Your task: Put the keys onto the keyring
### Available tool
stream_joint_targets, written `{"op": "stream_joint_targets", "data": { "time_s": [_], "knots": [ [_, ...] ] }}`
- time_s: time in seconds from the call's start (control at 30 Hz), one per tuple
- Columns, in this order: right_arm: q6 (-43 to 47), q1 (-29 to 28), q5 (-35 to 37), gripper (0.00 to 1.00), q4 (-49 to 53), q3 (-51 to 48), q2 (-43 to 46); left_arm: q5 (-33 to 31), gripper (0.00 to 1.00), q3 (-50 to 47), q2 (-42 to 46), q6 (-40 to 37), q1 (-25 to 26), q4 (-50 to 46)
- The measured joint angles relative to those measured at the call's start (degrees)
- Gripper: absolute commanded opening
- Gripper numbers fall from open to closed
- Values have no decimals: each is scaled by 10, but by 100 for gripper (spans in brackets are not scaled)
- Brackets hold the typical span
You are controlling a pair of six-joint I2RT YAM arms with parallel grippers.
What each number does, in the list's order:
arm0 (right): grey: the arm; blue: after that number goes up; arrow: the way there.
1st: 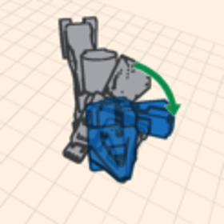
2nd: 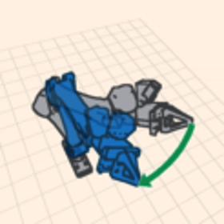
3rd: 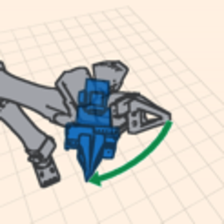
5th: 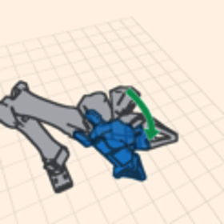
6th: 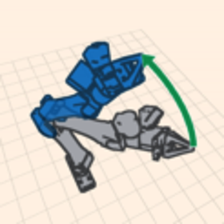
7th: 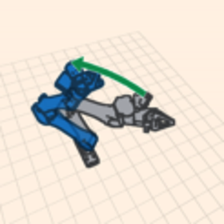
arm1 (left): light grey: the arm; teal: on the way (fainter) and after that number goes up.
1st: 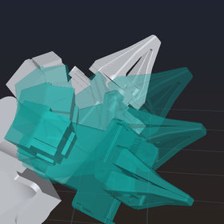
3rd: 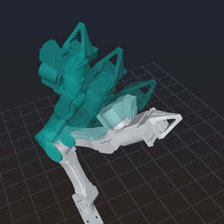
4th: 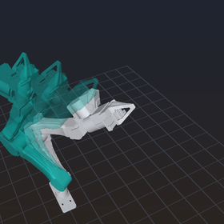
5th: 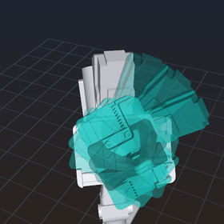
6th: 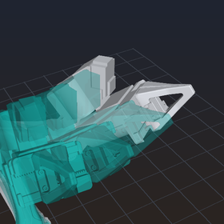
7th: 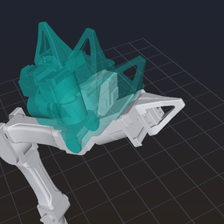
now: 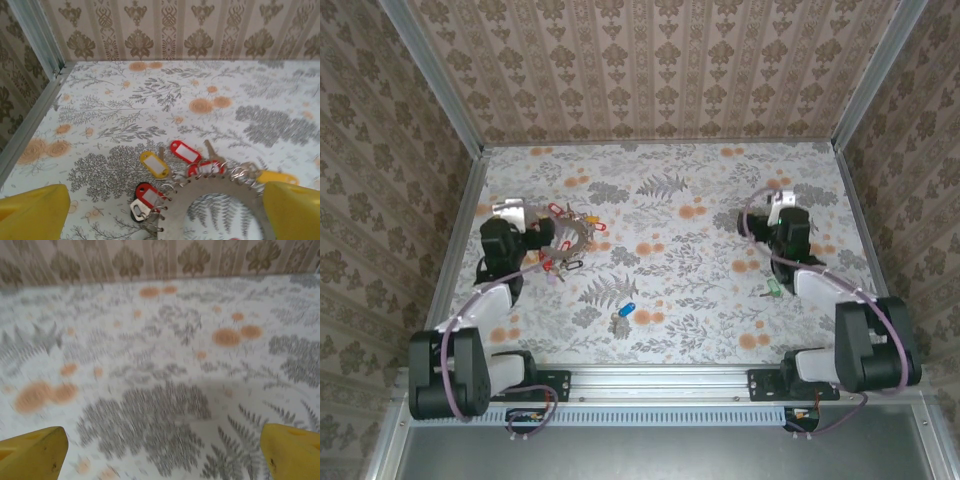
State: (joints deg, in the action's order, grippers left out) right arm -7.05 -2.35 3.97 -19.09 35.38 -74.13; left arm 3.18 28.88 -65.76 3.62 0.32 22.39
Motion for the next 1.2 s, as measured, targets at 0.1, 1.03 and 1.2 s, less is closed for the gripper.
{"op": "stream_joint_targets", "data": {
  "time_s": [0.1,1.03,1.2],
  "knots": [
    [-70,0,-9,100,120,94,24,4,100,58,15,69,0,-99],
    [-305,-73,-251,75,211,-6,37,213,73,320,-338,173,87,-402],
    [-309,-82,-251,77,211,-8,37,213,73,336,-367,173,91,-406]
  ]
}}
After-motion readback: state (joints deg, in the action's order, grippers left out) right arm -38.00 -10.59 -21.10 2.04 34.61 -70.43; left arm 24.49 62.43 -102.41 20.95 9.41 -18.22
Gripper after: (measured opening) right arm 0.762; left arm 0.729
